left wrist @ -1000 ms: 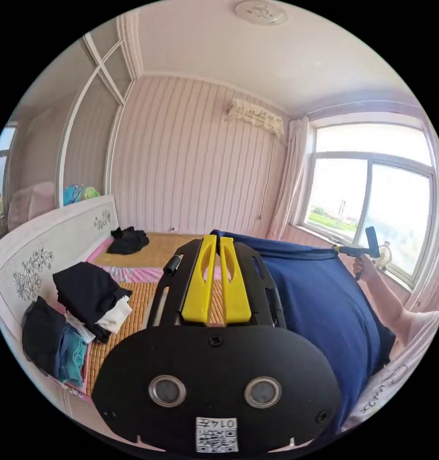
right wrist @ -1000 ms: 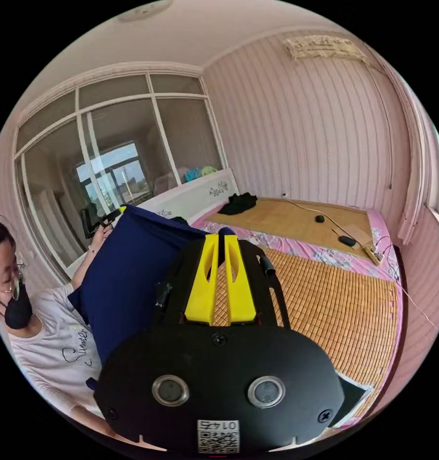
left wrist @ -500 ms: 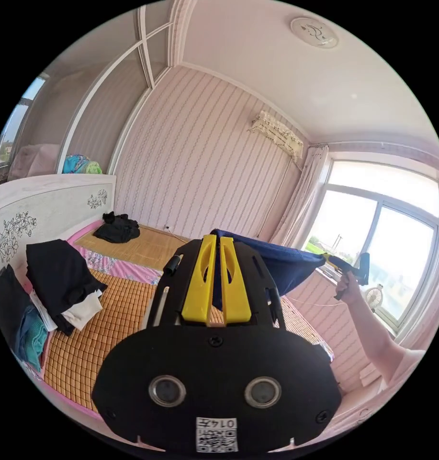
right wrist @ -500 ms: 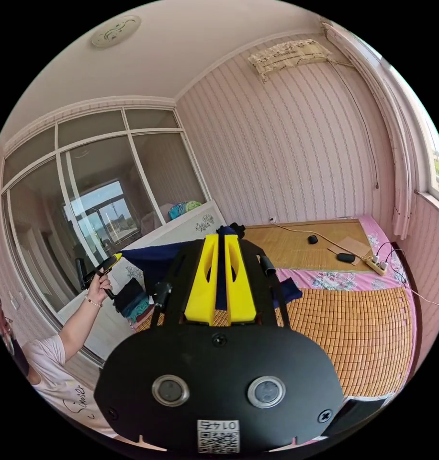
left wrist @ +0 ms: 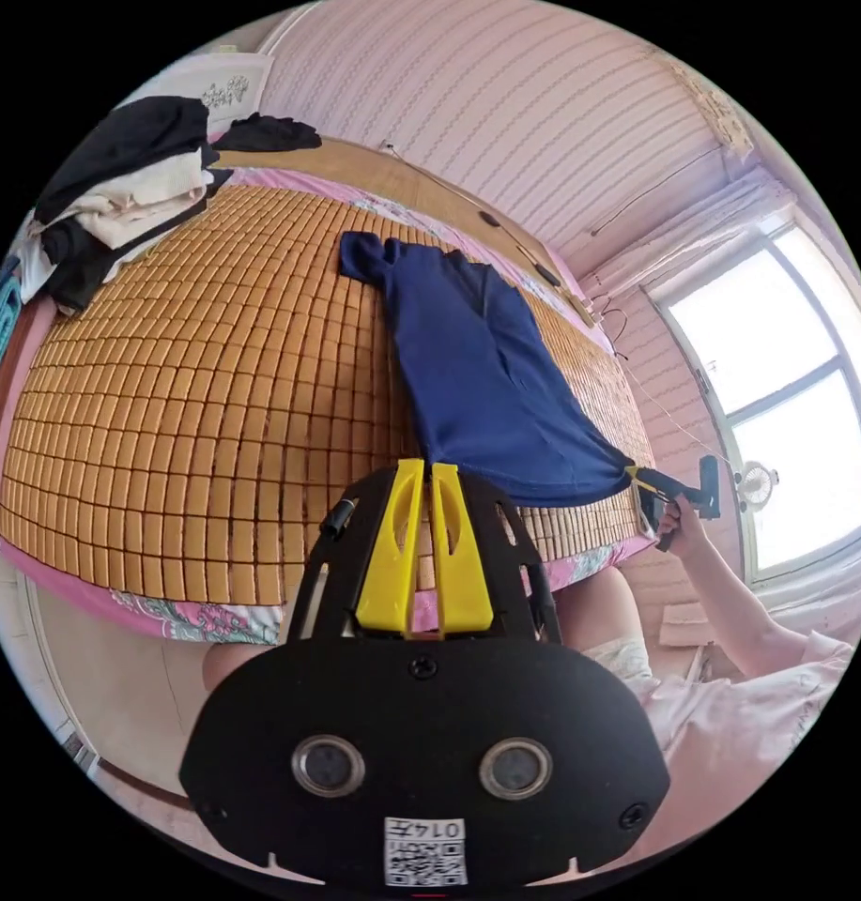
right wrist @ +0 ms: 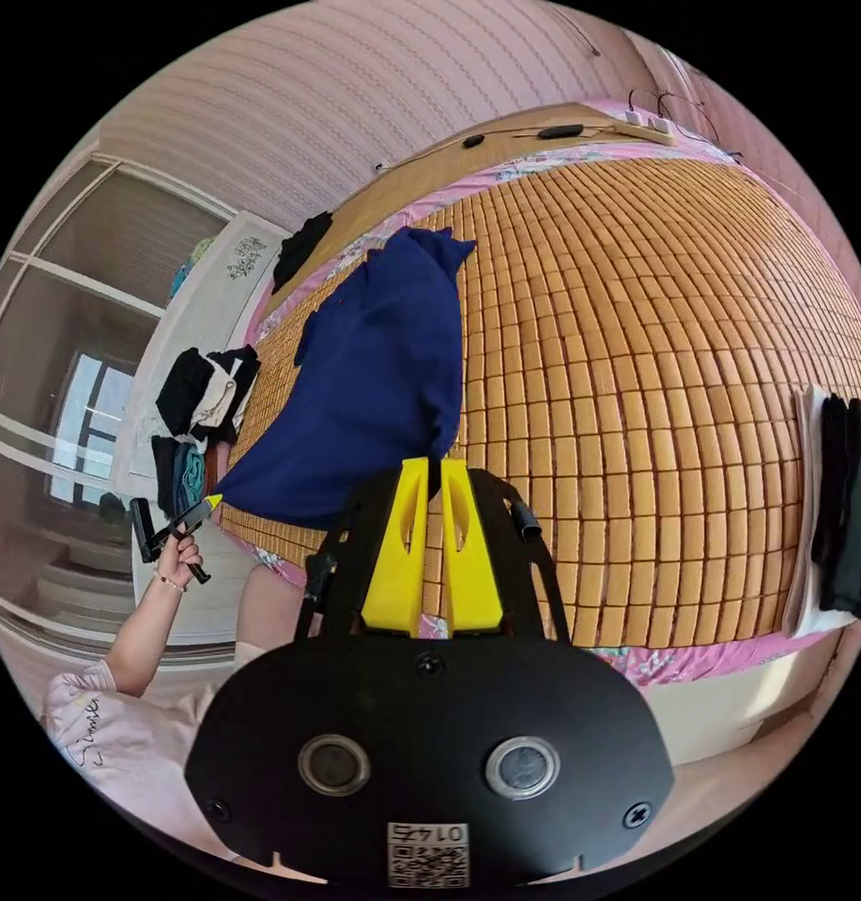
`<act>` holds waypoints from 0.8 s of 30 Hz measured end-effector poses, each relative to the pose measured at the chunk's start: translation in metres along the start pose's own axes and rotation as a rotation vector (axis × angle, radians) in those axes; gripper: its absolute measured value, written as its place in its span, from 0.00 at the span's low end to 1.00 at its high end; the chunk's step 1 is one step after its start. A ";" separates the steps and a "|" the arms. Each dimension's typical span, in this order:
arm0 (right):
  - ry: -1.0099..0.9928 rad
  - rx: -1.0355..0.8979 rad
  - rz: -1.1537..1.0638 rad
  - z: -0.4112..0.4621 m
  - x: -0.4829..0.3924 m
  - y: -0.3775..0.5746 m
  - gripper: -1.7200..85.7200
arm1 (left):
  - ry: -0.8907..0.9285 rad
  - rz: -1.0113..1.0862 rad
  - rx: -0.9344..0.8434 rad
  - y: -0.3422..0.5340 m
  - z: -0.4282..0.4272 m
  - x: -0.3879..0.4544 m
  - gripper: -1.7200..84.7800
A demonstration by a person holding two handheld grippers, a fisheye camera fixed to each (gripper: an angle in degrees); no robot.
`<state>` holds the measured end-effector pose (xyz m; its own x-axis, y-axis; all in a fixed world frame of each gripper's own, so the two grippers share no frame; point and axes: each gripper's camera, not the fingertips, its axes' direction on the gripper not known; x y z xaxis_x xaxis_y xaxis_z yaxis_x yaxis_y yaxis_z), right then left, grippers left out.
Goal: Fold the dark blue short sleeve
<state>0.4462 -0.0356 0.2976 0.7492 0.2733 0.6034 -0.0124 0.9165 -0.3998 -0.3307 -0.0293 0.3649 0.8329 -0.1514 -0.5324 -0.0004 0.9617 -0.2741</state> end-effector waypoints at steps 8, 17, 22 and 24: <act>0.083 -0.189 -0.052 0.043 0.030 0.046 0.04 | -0.005 0.043 -0.162 0.041 0.054 -0.016 0.01; 0.072 -0.262 -0.097 0.056 0.042 0.076 0.03 | -0.117 0.193 -0.284 0.072 0.086 -0.002 0.01; 0.094 -0.290 -0.101 0.064 0.048 0.093 0.03 | -0.123 0.180 -0.295 0.091 0.103 -0.005 0.03; 0.152 -0.292 -0.100 0.067 0.049 0.099 0.03 | -0.156 0.167 -0.266 0.097 0.104 -0.007 0.05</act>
<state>0.4373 0.0881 0.3343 0.8275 0.1197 0.5486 0.2394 0.8086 -0.5375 -0.2792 0.0885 0.4261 0.8836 0.0599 -0.4644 -0.2713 0.8738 -0.4036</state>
